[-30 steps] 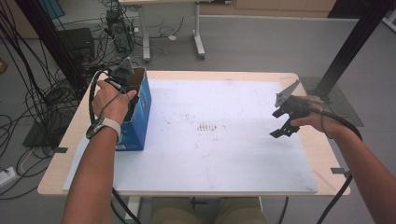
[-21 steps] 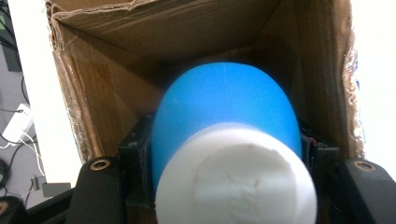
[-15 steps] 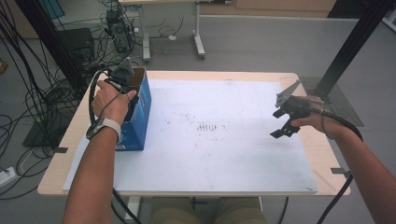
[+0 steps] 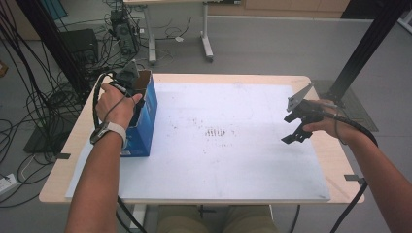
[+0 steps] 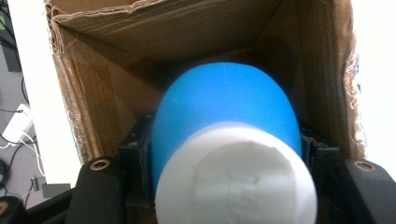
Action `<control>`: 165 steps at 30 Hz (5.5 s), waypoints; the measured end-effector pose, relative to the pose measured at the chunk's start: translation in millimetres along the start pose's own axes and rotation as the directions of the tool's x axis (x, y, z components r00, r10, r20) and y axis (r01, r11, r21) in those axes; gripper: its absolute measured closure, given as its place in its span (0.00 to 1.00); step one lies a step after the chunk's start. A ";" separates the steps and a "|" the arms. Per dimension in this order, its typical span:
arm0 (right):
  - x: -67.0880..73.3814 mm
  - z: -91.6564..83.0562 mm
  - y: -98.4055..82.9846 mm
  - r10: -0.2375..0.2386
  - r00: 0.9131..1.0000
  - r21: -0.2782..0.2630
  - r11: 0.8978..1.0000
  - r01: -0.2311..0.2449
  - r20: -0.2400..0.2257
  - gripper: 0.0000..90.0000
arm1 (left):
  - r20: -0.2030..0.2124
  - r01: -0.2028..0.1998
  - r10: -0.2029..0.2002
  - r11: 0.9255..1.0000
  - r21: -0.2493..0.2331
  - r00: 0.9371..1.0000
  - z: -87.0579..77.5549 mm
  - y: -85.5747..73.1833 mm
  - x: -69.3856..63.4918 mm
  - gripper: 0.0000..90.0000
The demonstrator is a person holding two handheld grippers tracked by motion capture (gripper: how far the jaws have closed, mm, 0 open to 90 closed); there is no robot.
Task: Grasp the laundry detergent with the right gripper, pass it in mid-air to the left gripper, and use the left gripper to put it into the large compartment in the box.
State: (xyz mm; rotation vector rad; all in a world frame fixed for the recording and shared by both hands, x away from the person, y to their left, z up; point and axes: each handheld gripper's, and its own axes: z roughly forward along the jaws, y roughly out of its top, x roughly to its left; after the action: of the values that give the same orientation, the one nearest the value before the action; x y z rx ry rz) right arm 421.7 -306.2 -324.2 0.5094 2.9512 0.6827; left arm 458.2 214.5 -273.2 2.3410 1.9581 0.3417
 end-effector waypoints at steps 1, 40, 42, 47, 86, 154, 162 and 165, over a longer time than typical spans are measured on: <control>0.0 0.0 0.0 0.000 1.000 0.000 1.000 0.000 -0.001 0.12 | 0.001 0.002 -0.002 1.000 -0.003 1.000 0.2 -0.2 0.1 0.41; 1.7 1.9 -3.0 0.003 1.000 0.006 1.000 -0.003 -0.004 0.12 | -0.011 -0.009 0.009 1.000 0.004 1.000 0.8 0.7 -1.2 0.41; 1.8 2.0 -3.0 0.002 1.000 0.006 1.000 -0.002 -0.004 0.12 | -0.009 -0.009 0.009 1.000 -0.001 1.000 0.7 0.7 -1.4 0.41; 1.9 1.8 -3.6 0.001 1.000 0.008 1.000 -0.001 -0.005 0.12 | -0.004 -0.006 0.006 1.000 -0.006 1.000 0.5 0.5 -0.8 0.41; 3.8 3.8 -2.2 -0.008 1.000 0.018 1.000 0.009 -0.012 0.12 | 0.029 -0.022 0.023 0.999 -0.041 0.999 -3.6 -3.7 7.6 0.31; 10.7 -19.7 -3.9 0.022 0.999 0.012 1.000 -0.022 0.027 0.12 | 0.104 -0.755 0.794 0.603 -0.256 0.599 -101.9 11.3 -137.0 0.08; 11.5 -23.4 -4.5 0.026 0.999 0.007 1.000 -0.026 0.035 0.12 | 0.101 -0.788 0.820 0.570 -0.231 0.563 -94.0 10.3 -150.4 0.08; 11.7 -23.9 -5.9 0.026 0.999 0.010 1.000 -0.026 0.035 0.12 | 0.100 -0.799 0.829 0.557 -0.224 0.550 -91.3 10.2 -155.3 0.08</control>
State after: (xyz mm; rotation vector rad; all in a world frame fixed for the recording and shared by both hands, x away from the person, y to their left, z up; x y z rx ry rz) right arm 405.6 -317.2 -305.2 0.5559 2.9218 0.6547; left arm 423.1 52.5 -201.8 2.8743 0.5717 0.2614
